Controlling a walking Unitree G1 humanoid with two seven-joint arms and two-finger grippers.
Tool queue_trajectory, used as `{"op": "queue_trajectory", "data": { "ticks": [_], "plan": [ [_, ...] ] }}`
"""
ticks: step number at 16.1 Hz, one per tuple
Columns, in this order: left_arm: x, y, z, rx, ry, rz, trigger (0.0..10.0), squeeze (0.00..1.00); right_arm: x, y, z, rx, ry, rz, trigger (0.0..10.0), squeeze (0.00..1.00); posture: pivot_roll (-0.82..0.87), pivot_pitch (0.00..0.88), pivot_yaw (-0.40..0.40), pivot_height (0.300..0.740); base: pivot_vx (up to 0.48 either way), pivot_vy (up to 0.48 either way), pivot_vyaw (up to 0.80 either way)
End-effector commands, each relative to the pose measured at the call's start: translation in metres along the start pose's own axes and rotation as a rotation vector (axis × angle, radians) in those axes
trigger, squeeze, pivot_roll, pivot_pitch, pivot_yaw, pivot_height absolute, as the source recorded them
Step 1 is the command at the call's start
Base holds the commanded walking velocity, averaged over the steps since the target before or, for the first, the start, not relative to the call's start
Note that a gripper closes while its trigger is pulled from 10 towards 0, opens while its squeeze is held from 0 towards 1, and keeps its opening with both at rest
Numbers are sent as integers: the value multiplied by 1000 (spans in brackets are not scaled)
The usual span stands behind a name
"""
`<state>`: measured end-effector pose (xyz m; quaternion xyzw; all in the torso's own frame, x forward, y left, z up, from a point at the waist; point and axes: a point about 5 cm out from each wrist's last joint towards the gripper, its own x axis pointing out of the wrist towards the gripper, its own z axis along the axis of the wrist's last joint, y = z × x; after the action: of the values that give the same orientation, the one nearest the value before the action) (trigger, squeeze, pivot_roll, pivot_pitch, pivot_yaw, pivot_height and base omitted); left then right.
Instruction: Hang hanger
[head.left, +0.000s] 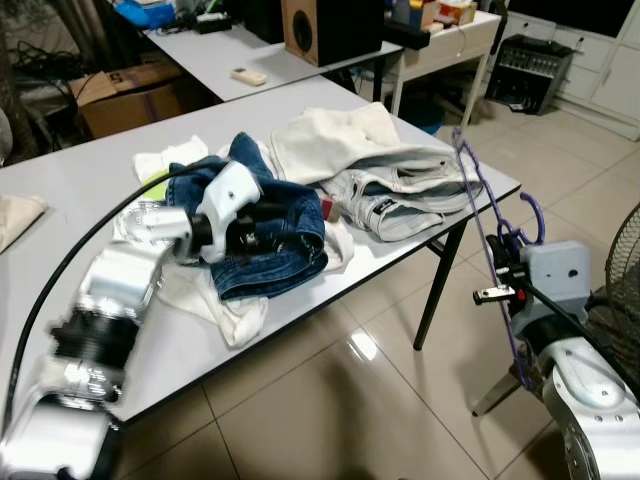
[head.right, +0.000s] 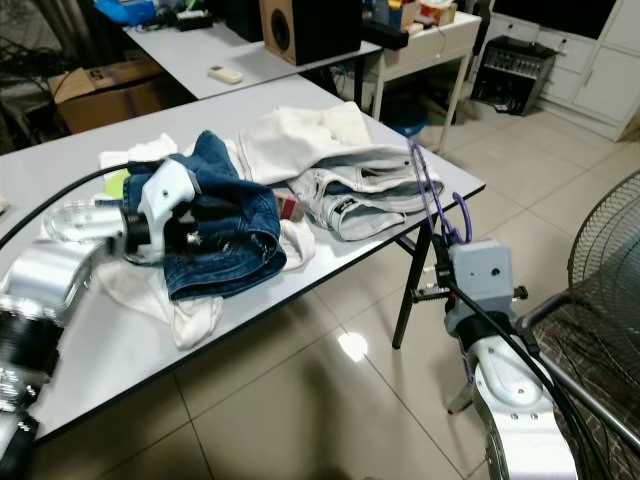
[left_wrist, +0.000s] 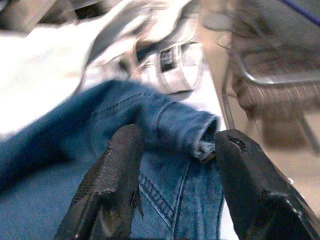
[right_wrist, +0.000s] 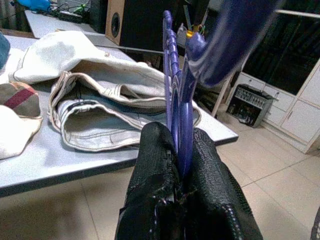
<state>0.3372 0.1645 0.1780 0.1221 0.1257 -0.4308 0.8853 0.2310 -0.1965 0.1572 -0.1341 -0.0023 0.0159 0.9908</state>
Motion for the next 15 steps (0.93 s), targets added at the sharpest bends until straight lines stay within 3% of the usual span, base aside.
{"op": "queue_trajectory", "data": {
  "ticks": [1, 2, 5, 6, 7, 8, 10, 13, 14, 15],
  "plan": [
    [-2, -3, -6, -126, 6, 66, 10000, 1000, -2, -1, 4, -2, -11, -2, 10000, 0, -203, 29, 54, 740, 0, 0, 0],
    [-1, -13, -14, -188, 20, 70, 10000, 1000, -2, 0, 4, -2, -10, 3, 10000, 0, -202, 30, 53, 740, 0, 0, 0],
    [-2, -27, -24, -235, 82, 137, 10000, 1000, -1, 0, 4, -2, -9, 8, 10000, 0, -202, 30, 53, 740, 0, 0, 0],
    [4, -37, -20, -313, 36, 145, 10000, 471, -1, 0, 5, -2, -9, 13, 10000, 0, -196, 33, 45, 740, 0, 0, 0],
    [7, -40, -19, -342, 21, 152, 10000, 251, 0, 1, 5, -2, -10, 13, 10000, 0, -196, 33, 46, 740, 0, 0, 0],
    [13, -45, -17, -433, -21, 199, 10000, 0, 0, 1, 5, -1, -10, 14, 10000, 0, -198, 34, 48, 740, 0, 0, 0],
    [17, -48, -20, -466, -17, 263, 10000, 0, -1, 1, 5, -1, -8, 13, 10000, 0, -199, 35, 50, 740, 0, 0, 0],
    [19, -46, -26, -420, 24, 368, 10000, 0, -2, 1, 5, -1, -8, 14, 10000, 0, -201, 35, 51, 740, 0, 0, 0],
    [19, -46, -27, -414, 24, 395, 7412, 0, -2, 1, 5, -1, -8, 13, 10000, 0, -201, 35, 51, 740, 0, 0, 0],
    [18, -45, -26, -403, 18, 410, 1216, 0, -2, 1, 5, -1, -7, 13, 10000, 0, -201, 35, 51, 740, 0, 0, 0]
  ]
}}
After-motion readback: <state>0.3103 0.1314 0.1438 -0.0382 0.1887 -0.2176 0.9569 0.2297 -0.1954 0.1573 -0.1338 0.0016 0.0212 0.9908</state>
